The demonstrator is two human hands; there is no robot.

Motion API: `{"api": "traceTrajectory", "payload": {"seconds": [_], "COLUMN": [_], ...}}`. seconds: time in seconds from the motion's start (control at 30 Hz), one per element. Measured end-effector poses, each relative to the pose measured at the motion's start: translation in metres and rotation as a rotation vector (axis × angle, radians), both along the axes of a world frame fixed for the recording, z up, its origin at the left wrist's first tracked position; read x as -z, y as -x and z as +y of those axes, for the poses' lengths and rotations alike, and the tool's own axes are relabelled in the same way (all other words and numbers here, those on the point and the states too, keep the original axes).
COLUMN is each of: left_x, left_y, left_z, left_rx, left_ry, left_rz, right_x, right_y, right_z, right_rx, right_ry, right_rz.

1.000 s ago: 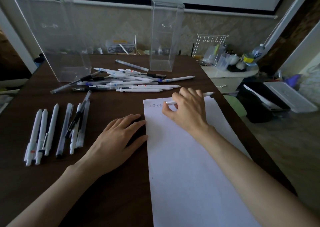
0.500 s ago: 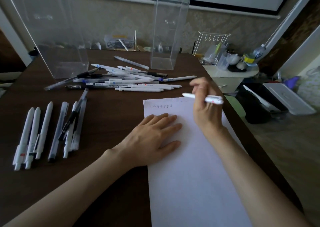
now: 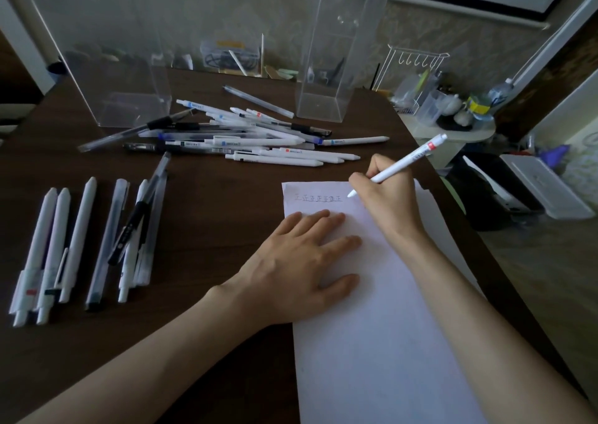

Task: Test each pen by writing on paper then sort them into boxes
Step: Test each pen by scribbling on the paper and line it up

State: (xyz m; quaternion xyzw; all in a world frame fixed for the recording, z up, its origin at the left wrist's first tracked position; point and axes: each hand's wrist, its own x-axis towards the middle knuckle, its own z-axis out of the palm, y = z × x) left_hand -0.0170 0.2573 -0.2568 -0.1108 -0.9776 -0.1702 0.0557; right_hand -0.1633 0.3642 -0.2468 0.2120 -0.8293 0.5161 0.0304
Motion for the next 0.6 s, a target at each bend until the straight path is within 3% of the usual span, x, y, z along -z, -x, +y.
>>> {"api": "traceTrajectory", "payload": {"seconds": [0.6], "left_x": [-0.0001], "left_y": [0.0004], "left_z": [0.0005], "left_rx": [-0.040], "left_ry": [0.002], "left_rz": [-0.036], "right_x": [-0.0026], "right_y": [-0.0033], "right_z": [-0.0011], "right_rx": [-0.044], "right_ry": [-0.057], "right_rz": [0.010]}}
